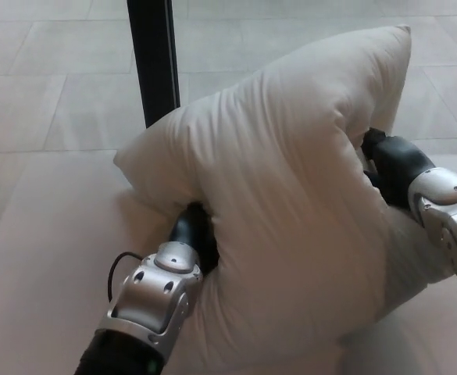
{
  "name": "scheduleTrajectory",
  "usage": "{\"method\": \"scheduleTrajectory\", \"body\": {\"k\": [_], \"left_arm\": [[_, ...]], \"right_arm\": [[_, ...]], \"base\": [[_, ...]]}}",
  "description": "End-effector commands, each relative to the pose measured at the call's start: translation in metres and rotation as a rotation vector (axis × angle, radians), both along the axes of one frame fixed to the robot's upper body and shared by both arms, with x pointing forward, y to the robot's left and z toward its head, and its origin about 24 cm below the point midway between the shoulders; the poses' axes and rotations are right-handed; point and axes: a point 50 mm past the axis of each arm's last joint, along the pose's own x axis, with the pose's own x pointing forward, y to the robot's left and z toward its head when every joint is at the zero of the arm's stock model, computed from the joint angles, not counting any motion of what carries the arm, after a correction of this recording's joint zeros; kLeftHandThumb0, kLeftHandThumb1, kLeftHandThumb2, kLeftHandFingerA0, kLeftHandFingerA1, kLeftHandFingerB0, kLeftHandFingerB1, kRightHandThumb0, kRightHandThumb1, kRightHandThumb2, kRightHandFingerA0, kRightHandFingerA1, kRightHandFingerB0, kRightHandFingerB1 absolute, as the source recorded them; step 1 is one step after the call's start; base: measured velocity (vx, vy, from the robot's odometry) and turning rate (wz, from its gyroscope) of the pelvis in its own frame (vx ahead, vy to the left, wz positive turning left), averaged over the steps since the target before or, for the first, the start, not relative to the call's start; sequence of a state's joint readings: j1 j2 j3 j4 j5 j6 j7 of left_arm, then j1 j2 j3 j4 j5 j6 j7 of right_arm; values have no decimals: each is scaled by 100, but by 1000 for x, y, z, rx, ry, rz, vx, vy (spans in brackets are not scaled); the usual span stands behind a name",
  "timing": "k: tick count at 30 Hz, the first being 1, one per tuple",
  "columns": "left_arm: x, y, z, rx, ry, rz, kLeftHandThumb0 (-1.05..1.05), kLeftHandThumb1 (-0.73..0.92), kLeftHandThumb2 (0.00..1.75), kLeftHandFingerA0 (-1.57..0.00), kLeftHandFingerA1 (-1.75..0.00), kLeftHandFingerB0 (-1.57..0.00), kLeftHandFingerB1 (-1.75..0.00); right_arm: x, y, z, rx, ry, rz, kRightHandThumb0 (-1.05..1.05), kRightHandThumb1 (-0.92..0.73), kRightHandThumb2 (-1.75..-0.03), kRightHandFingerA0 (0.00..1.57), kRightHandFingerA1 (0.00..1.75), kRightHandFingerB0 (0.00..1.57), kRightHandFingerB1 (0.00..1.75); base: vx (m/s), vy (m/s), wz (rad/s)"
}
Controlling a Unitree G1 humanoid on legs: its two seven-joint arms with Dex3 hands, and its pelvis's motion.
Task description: The robot uses its left hand to press on the left side of the pillow kept in the middle of the desk and uses its right hand to lift up and the right side of the pillow and turn it over
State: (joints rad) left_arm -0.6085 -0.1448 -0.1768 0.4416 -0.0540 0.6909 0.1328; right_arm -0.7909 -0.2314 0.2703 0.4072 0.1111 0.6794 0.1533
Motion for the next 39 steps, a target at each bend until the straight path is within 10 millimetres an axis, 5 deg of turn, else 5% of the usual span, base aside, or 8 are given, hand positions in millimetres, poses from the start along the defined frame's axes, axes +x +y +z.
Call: {"method": "scheduleTrajectory", "body": {"k": [1,21,24,26,30,31,38,39], "left_arm": [[-92,-143,-49,-467,391,-267,-78,53,78,-28,-62,0,-8],[-108,-183,-41,-445,322,-387,-86,66,60,-50,-68,0,-14],[-106,-187,-37,-441,312,-390,-87,53,96,-50,-72,0,-10],[-106,-186,-39,-434,305,-403,-83,68,61,-48,-69,0,-8],[-111,-185,-46,-426,324,-414,-94,58,96,-54,-73,0,-1],[-112,-184,-47,-426,331,-409,-92,56,94,-57,-75,0,-2],[-111,-187,-45,-455,325,-409,-93,54,93,-58,-73,0,-1],[-111,-188,-44,-453,324,-412,-95,55,94,-56,-72,0,0]], "right_arm": [[-94,198,-77,92,378,700,-98,-65,-61,12,74,0,41],[-144,266,-66,168,444,875,-90,-49,-93,23,86,5,47],[-148,270,-65,142,427,898,-99,-54,-94,21,83,2,44],[-148,268,-67,147,440,897,-103,-57,-94,14,79,4,46],[-152,265,-74,149,450,898,-97,-55,-95,15,73,2,44],[-152,265,-76,145,452,897,-94,-64,-59,9,78,4,47],[-152,264,-77,96,419,928,-103,-59,-98,17,75,4,42],[-151,263,-78,101,423,926,-96,-66,-60,9,76,4,48]], "base": [[0,0,0],[0,0,0],[0,0,0],[0,0,0],[0,0,0],[0,0,0],[0,0,0],[0,0,0]]}}
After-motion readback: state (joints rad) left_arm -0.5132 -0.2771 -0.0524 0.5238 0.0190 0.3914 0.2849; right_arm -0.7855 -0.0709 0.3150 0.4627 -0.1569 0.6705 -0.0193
